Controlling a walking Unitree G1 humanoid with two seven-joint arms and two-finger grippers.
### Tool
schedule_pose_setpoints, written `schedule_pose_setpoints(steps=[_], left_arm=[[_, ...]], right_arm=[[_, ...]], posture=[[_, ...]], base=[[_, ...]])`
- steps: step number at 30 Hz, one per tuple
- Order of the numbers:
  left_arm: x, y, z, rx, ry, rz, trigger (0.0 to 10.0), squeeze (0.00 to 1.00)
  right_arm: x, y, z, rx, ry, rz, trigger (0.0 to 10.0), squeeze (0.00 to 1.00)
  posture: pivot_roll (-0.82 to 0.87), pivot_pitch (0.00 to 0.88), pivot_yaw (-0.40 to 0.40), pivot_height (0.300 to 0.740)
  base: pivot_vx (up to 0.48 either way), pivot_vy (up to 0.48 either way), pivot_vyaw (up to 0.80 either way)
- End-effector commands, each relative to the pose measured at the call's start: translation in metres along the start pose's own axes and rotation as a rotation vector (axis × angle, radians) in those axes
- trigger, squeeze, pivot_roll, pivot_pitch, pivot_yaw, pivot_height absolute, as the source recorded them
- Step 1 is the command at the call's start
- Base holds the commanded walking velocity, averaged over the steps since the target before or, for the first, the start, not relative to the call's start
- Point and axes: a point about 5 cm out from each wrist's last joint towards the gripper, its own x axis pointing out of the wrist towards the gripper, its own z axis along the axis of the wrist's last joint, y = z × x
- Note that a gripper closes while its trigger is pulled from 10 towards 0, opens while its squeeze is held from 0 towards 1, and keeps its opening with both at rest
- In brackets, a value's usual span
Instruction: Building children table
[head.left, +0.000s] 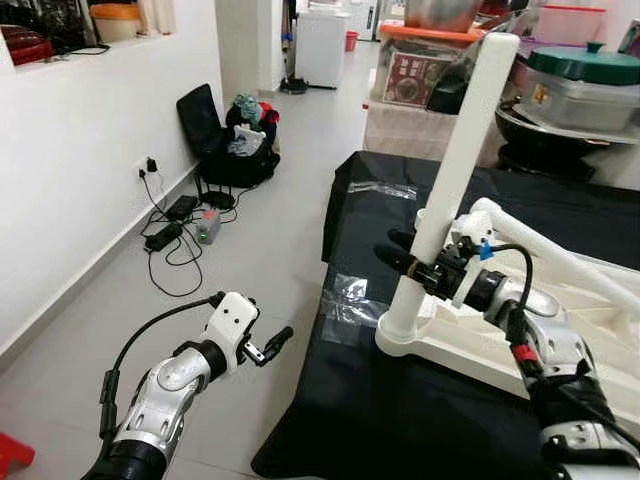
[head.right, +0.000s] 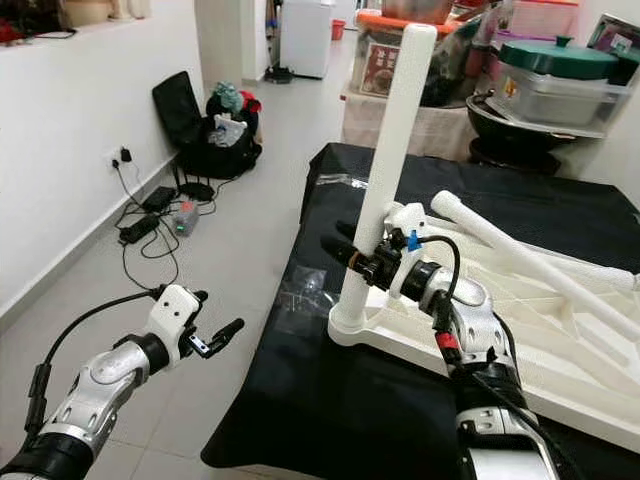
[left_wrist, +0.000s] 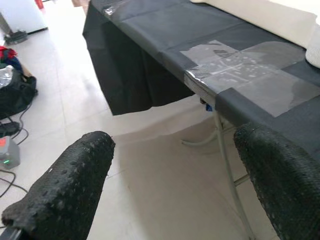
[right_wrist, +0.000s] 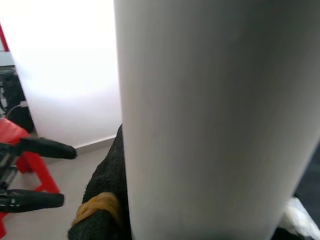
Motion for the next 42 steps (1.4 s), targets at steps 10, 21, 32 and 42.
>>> schedule_pose_setpoints(steps=[10,21,32,42], left_arm=[[0.002,-0.003,-0.001,0.002,0.009,-0.017,10.0,0.0],[0.004,-0.004,-0.001,0.003,0.007,-0.02,10.0,0.0],[0.003,-0.004,-0.003,-0.003,0.009,-0.004,10.0,0.0],[0.004,-0.006,-0.003,-0.005,0.009,-0.006,10.0,0.0]], right_arm=[[-0.035,-0.006,-0.013,-0.177,0.139,-0.585,0.0,0.0],[-0.027,0.017,-0.018,-0.147,0.206,-0.791,0.0,0.0],[-0.037,0.025,-0.026,-0.09,0.298,-0.997,0.0,0.0],[-0.035,0.037,-0.026,-0.037,0.316,-0.998,0.1,0.0]], posture=[[0.05,0.0,-0.055,0.74],[0.05,0.0,-0.066,0.74],[0.05,0.0,-0.079,0.74],[0.05,0.0,-0.078,0.74]], base=[[0.0,0.0,0.0],[0.0,0.0,0.0],[0.0,0.0,0.0],[0.0,0.0,0.0]])
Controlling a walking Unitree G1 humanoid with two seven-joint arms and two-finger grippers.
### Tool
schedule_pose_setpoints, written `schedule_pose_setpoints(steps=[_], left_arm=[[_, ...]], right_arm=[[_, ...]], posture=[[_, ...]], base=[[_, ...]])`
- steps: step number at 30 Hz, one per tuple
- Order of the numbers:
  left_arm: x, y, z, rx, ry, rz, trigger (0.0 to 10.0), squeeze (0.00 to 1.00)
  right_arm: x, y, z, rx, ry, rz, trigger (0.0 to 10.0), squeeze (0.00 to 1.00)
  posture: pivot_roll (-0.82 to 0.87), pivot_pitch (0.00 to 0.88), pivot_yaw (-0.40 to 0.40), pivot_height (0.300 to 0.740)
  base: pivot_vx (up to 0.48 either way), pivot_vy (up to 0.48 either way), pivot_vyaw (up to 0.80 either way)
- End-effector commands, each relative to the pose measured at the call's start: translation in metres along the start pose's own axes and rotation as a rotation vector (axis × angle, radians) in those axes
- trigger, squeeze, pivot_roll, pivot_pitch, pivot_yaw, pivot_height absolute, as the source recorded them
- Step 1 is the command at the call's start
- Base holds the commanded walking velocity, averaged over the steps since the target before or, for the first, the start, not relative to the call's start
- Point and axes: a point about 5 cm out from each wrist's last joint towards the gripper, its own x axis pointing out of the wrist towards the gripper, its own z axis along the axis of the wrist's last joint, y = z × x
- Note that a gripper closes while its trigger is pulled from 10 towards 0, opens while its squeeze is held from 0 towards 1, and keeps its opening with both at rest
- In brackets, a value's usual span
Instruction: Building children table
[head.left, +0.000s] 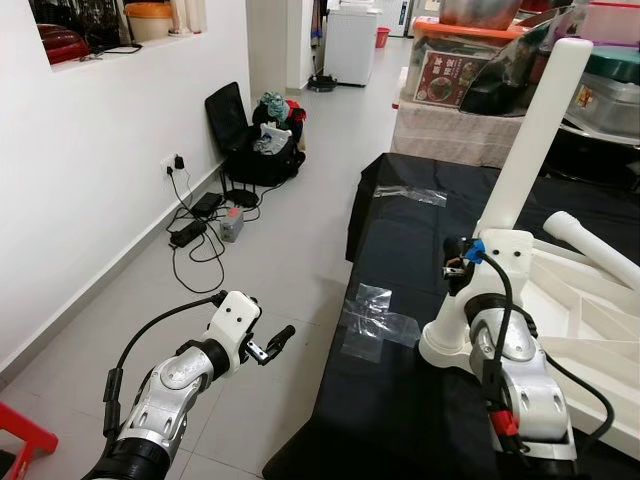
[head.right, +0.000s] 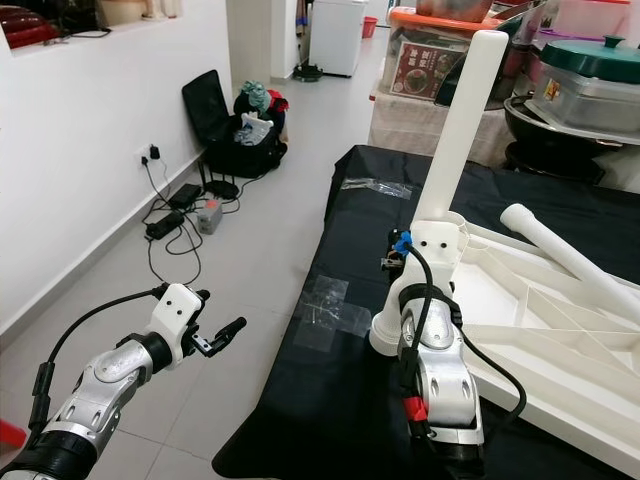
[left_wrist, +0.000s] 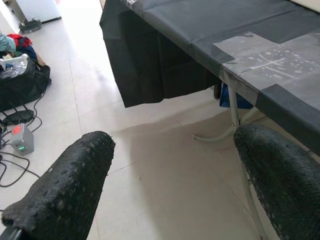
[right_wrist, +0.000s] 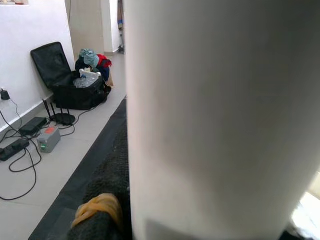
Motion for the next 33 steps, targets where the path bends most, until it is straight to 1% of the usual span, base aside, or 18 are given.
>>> schedule_pose_setpoints(steps=[1,2,3,8,9,10,13,14,16,18,19,21,23,25,26,27,30,33], left_arm=[[0.001,-0.003,-0.003,0.005,0.009,-0.01,10.0,0.0],[0.001,-0.003,-0.003,0.004,0.008,-0.009,10.0,0.0],[0.001,-0.003,-0.003,0.003,0.008,-0.009,10.0,0.0],[0.001,-0.004,-0.003,0.001,0.008,-0.01,10.0,0.0],[0.001,-0.005,-0.003,0.001,0.009,-0.01,10.0,0.0],[0.001,-0.005,-0.003,0.001,0.009,-0.01,10.0,0.0],[0.001,-0.005,-0.003,0.001,0.009,-0.01,10.0,0.0],[0.001,-0.004,-0.003,0.001,0.008,-0.009,10.0,0.0],[0.001,-0.004,-0.003,0.001,0.008,-0.009,10.0,0.0],[0.001,-0.004,-0.003,0.002,0.008,-0.009,10.0,0.0],[0.001,-0.004,-0.003,0.003,0.008,-0.009,10.0,0.0],[0.001,-0.004,-0.003,0.003,0.008,-0.009,10.0,0.0],[0.001,-0.003,-0.003,0.006,0.008,-0.008,10.0,0.0],[0.001,-0.003,-0.003,0.006,0.008,-0.008,10.0,0.0],[0.002,-0.002,-0.002,0.007,0.007,-0.007,10.0,0.0],[0.002,-0.002,-0.002,0.007,0.007,-0.007,10.0,0.0],[0.002,-0.002,-0.002,0.008,0.007,-0.006,10.0,0.0],[0.0,-0.001,-0.002,0.011,0.008,-0.005,10.0,0.0]], right_arm=[[-0.005,-0.009,-0.032,-0.076,0.174,-0.062,3.1,0.0],[-0.005,-0.009,-0.031,-0.067,0.177,-0.066,3.1,0.0],[-0.005,-0.009,-0.028,-0.049,0.165,-0.069,10.0,1.0],[-0.005,-0.006,-0.024,-0.01,0.144,-0.029,10.0,1.0],[-0.005,-0.003,-0.023,-0.003,0.148,0.005,10.0,1.0],[-0.004,-0.001,-0.02,0.014,0.133,0.04,10.0,0.0],[-0.002,0.001,-0.015,0.024,0.106,0.078,10.0,0.0],[0.0,0.003,-0.009,0.02,0.06,0.13,10.0,0.0],[0.0,0.003,-0.009,0.02,0.06,0.13,10.0,0.0],[0.008,0.002,0.008,0.011,-0.048,0.298,10.0,0.0],[0.013,-0.001,0.015,-0.018,-0.091,0.402,10.0,0.0],[0.013,-0.001,0.015,-0.018,-0.091,0.402,10.0,0.0],[0.027,-0.01,0.012,-0.089,-0.079,0.6,10.0,0.0],[0.027,-0.01,0.012,-0.089,-0.079,0.6,10.0,0.0],[0.036,-0.016,0.005,-0.103,-0.037,0.687,10.0,0.0],[0.036,-0.016,0.005,-0.103,-0.037,0.687,10.0,0.0],[0.043,-0.013,-0.001,-0.109,0.002,0.765,10.0,0.0],[0.052,-0.003,-0.009,-0.103,0.044,0.869,10.0,0.0]], posture=[[0.04,0.0,-0.079,0.74],[0.04,0.0,-0.079,0.74],[0.04,0.0,-0.08,0.74],[0.04,0.0,-0.08,0.74],[0.04,0.0,-0.08,0.74],[0.04,0.0,-0.08,0.74],[0.04,0.0,-0.081,0.74],[0.04,0.0,-0.081,0.74],[0.04,0.0,-0.081,0.74],[0.05,0.0,-0.08,0.74],[0.05,0.0,-0.08,0.74],[0.05,0.0,-0.08,0.74],[0.06,0.0,-0.087,0.74],[0.06,0.0,-0.087,0.74],[0.07,0.0,-0.089,0.74],[0.07,0.0,-0.089,0.74],[0.08,0.0,-0.094,0.74],[0.09,0.0,-0.098,0.74]], base=[[0.0,0.0,0.0],[0.0,0.0,0.0],[0.0,0.0,0.0],[0.0,0.0,0.0],[0.0,0.0,0.0],[0.0,0.0,0.0],[0.0,0.0,0.0],[0.0,0.0,0.0],[0.0,0.0,0.0],[0.0,0.0,0.0],[0.0,0.0,0.0],[0.0,0.0,0.0],[0.0,0.0,0.0],[0.0,0.0,0.0],[0.0,0.0,0.0],[0.0,0.0,0.0],[0.0,0.0,0.0],[0.0,0.0,0.0]])
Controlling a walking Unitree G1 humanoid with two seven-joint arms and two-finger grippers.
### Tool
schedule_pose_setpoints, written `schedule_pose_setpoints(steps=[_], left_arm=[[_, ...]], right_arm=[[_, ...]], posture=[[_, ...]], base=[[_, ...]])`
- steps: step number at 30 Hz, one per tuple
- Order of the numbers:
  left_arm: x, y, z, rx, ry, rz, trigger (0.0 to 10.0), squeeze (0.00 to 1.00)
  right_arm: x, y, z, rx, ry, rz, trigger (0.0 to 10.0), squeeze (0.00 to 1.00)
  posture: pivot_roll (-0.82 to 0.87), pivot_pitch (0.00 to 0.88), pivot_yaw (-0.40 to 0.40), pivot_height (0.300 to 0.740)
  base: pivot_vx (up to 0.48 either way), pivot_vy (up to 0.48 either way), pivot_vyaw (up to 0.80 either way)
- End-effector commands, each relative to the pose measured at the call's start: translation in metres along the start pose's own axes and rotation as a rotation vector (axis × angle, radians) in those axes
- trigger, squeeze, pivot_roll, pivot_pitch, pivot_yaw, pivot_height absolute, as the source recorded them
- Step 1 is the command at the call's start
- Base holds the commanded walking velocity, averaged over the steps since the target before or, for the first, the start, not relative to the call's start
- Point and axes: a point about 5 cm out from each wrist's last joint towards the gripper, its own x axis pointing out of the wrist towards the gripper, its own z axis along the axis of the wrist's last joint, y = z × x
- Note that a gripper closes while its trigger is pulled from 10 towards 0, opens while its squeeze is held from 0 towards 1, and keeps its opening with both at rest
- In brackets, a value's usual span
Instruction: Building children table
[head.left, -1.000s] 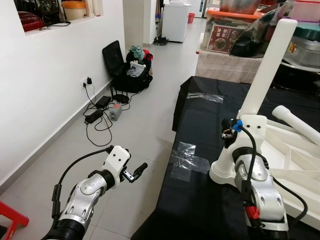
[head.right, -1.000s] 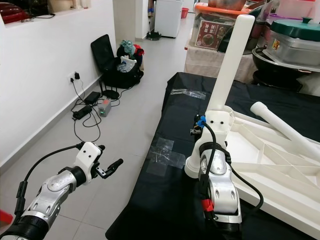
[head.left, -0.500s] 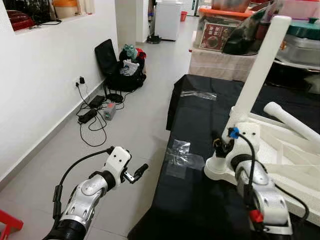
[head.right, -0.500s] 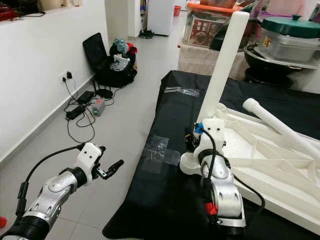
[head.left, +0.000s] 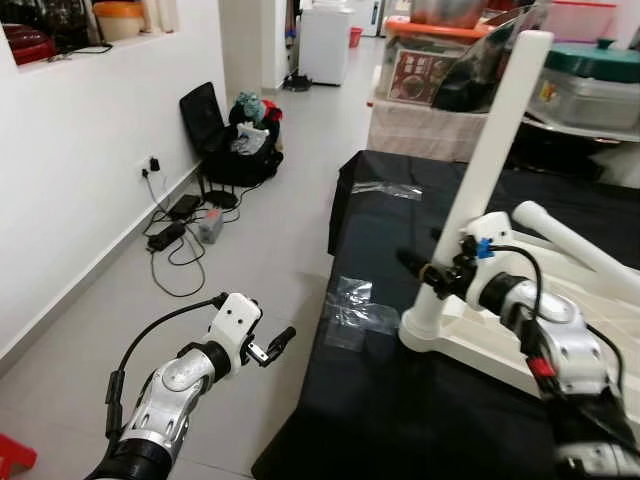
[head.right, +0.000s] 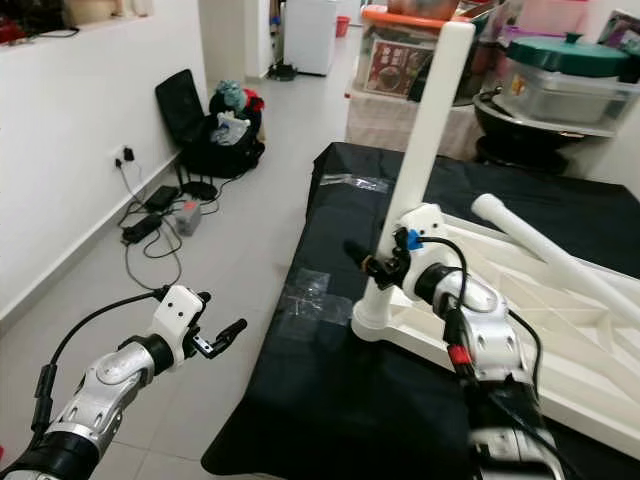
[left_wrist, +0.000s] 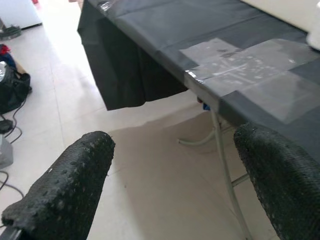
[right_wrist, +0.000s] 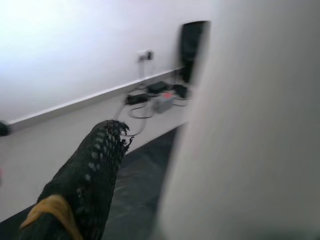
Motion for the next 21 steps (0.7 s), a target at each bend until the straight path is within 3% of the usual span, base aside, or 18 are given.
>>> schedule_pose_setpoints(steps=[1,11,13,14,16,17,21], left_arm=[[0.0,0.002,0.001,0.021,0.001,-0.006,10.0,0.0],[-0.004,0.004,0.001,0.028,0.002,0.002,10.0,0.0],[-0.003,0.003,0.001,0.028,0.002,0.0,10.0,0.0],[-0.003,0.002,0.001,0.026,0.002,0.0,10.0,0.0],[-0.003,0.002,0.001,0.025,0.001,0.0,10.0,0.0],[-0.003,0.002,0.001,0.024,0.001,0.0,10.0,0.0],[-0.003,0.002,0.0,0.024,0.001,0.0,10.0,0.0]], right_arm=[[0.011,0.004,-0.008,0.017,0.027,0.083,10.0,0.0],[0.024,0.005,-0.003,0.06,-0.024,0.233,9.7,0.0],[0.027,0.003,0.001,0.05,-0.034,0.247,7.6,0.0],[0.028,0.002,0.003,0.047,-0.05,0.234,2.9,0.0],[0.03,0.001,0.004,0.046,-0.062,0.227,2.9,0.0],[0.031,0.0,0.004,0.045,-0.07,0.224,0.0,0.0],[0.031,-0.001,0.004,0.049,-0.085,0.215,0.0,0.0]], posture=[[0.09,0.0,-0.098,0.74],[0.12,0.0,-0.108,0.74],[0.12,0.0,-0.11,0.74],[0.12,0.0,-0.112,0.74],[0.12,0.0,-0.112,0.74],[0.12,0.0,-0.112,0.74],[0.11,0.0,-0.112,0.74]], base=[[0.0,0.0,0.0],[0.0,0.0,0.0],[0.0,0.0,0.0],[0.0,0.0,0.0],[0.0,0.0,0.0],[0.0,0.0,0.0],[0.0,0.0,0.0]])
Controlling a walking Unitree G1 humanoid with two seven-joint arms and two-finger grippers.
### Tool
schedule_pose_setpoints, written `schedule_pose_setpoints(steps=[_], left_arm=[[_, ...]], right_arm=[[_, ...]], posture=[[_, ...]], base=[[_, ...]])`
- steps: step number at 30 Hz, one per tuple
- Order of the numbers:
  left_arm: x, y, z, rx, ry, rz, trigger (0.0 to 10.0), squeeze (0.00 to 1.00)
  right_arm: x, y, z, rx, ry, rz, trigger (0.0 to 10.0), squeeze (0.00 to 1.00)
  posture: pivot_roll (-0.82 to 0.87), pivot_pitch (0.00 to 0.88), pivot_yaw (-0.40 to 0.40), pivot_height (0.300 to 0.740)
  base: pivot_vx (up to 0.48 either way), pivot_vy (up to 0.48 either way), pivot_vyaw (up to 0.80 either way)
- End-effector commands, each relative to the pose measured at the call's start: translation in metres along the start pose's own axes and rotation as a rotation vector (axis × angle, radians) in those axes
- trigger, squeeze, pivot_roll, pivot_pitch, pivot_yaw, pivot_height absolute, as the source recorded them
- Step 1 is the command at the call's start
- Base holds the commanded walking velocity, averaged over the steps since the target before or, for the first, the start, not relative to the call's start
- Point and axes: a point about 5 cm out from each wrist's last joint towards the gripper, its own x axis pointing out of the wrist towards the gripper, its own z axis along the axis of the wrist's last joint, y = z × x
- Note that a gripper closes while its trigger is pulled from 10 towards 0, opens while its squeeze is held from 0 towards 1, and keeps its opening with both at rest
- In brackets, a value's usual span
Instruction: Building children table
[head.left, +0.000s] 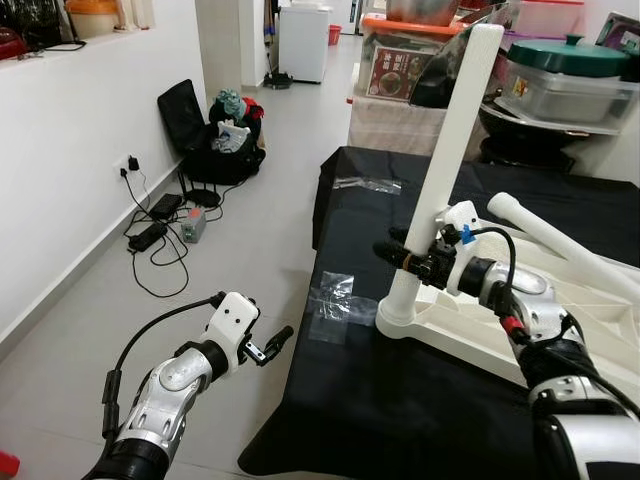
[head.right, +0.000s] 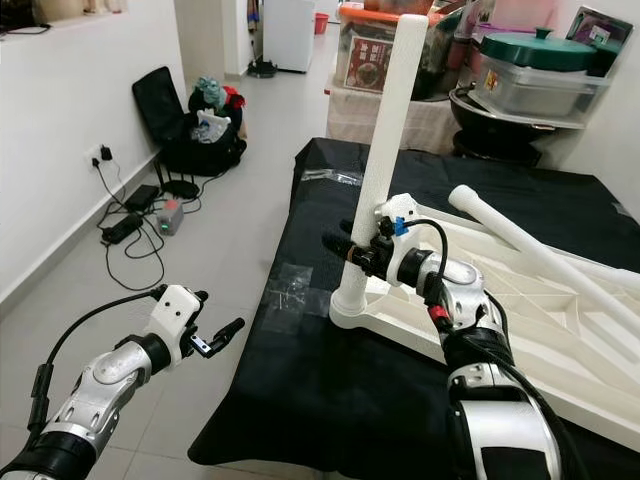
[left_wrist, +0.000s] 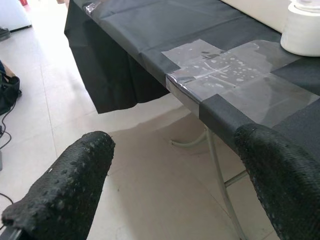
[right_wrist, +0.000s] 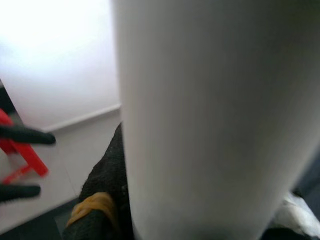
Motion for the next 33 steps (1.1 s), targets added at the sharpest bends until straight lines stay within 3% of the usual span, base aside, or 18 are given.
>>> schedule_pose_setpoints(steps=[1,12,16,18,20,21,22,27,28,33], left_arm=[[-0.002,-0.001,-0.001,0.013,0.004,-0.005,10.0,0.0],[-0.002,-0.003,-0.002,0.01,0.01,-0.014,10.0,0.0],[-0.002,-0.002,-0.003,0.009,0.011,-0.013,10.0,0.0],[-0.003,-0.002,-0.004,0.007,0.014,-0.012,10.0,0.0],[-0.002,-0.006,-0.004,0.004,0.016,-0.021,10.0,0.0],[-0.002,-0.006,-0.004,0.004,0.016,-0.021,10.0,0.0],[-0.001,-0.007,-0.004,0.004,0.016,-0.026,10.0,0.0],[0.0,-0.007,-0.004,0.004,0.016,-0.028,10.0,0.0],[0.001,-0.006,-0.002,0.006,0.015,-0.029,10.0,0.0],[0.002,-0.005,-0.002,0.009,0.014,-0.029,10.0,0.0]], right_arm=[[0.005,0.004,0.002,-0.02,-0.023,0.025,0.0,0.0],[-0.016,0.01,0.0,-0.07,-0.144,-0.105,0.0,0.0],[-0.021,0.015,0.001,-0.102,-0.137,-0.184,0.0,0.0],[-0.025,0.023,-0.001,-0.121,-0.101,-0.328,0.0,0.0],[-0.038,0.034,-0.012,-0.198,0.082,-0.616,0.0,0.0],[-0.038,0.034,-0.012,-0.198,0.082,-0.616,0.0,0.0],[-0.04,0.042,-0.013,-0.179,0.104,-0.671,0.0,0.0],[-0.042,0.047,-0.011,-0.152,0.09,-0.74,0.0,0.0],[-0.041,0.052,-0.01,-0.083,0.101,-0.817,0.0,0.0],[-0.038,0.057,-0.009,0.001,0.098,-0.876,0.0,0.0]], posture=[[0.11,0.0,-0.11,0.74],[0.08,0.0,-0.093,0.74],[0.07,0.0,-0.09,0.74],[0.06,0.0,-0.085,0.74],[0.05,0.0,-0.073,0.74],[0.05,0.0,-0.073,0.74],[0.05,0.0,-0.07,0.74],[0.05,0.0,-0.07,0.74],[0.05,0.0,-0.068,0.74],[0.05,0.0,-0.073,0.74]], base=[[0.0,0.0,0.0],[0.0,0.0,0.0],[0.0,0.0,0.0],[0.0,0.0,0.0],[0.0,0.0,0.0],[0.0,0.0,0.0],[0.0,0.0,0.0],[0.0,0.0,0.0],[0.0,0.0,0.0],[0.0,0.0,0.0]])
